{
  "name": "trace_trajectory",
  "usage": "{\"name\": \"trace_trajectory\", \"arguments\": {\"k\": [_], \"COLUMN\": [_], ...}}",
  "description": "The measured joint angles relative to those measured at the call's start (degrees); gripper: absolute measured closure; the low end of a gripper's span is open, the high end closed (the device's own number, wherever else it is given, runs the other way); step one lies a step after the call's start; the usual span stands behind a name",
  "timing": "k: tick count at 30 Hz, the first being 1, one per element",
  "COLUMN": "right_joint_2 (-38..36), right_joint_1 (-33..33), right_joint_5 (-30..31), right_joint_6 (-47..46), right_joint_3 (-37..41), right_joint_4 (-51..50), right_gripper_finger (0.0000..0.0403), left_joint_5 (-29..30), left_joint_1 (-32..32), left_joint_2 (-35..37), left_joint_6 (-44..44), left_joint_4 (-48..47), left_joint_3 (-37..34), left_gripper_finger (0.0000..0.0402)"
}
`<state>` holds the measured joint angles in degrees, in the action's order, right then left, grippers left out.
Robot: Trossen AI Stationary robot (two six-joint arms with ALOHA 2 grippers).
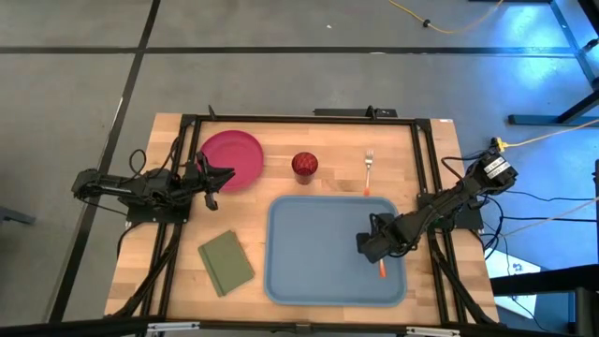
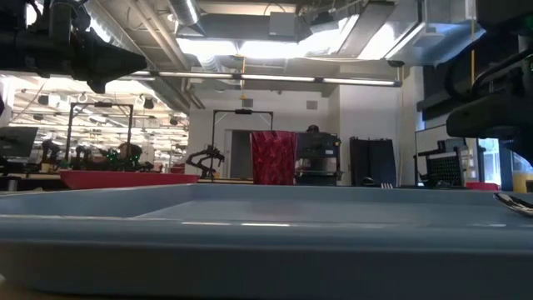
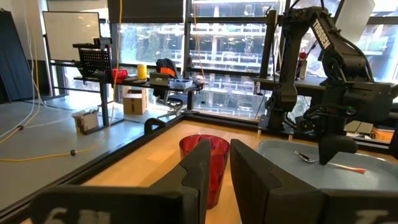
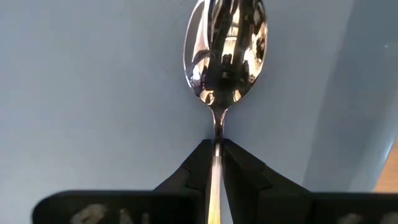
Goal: Pick and place plate/cup/fork/spoon on tray
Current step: Put the orange spoon on the blue serving tray
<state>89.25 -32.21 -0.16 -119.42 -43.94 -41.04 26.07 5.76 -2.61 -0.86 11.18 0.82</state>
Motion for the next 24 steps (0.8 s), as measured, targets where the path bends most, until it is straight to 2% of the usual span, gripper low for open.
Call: {"name": "trace_trajectory", "arguments": {"k": [24], "right_joint_2": [0.0], "right_joint_1": [0.0], "right_joint_5": [0.1], "right_joint_6": [1.2], "right_joint_3": [0.0], "right_joint_4": [-0.5], "right_gripper_finger": [0.0361], "left_joint_5": [0.0], "left_joint_1": [0.0], "left_joint_2": [0.0], "left_joint_6": [0.0], "left_joint_4": [0.0], "left_joint_3": [0.0], "left_gripper_finger": [0.0347]}}
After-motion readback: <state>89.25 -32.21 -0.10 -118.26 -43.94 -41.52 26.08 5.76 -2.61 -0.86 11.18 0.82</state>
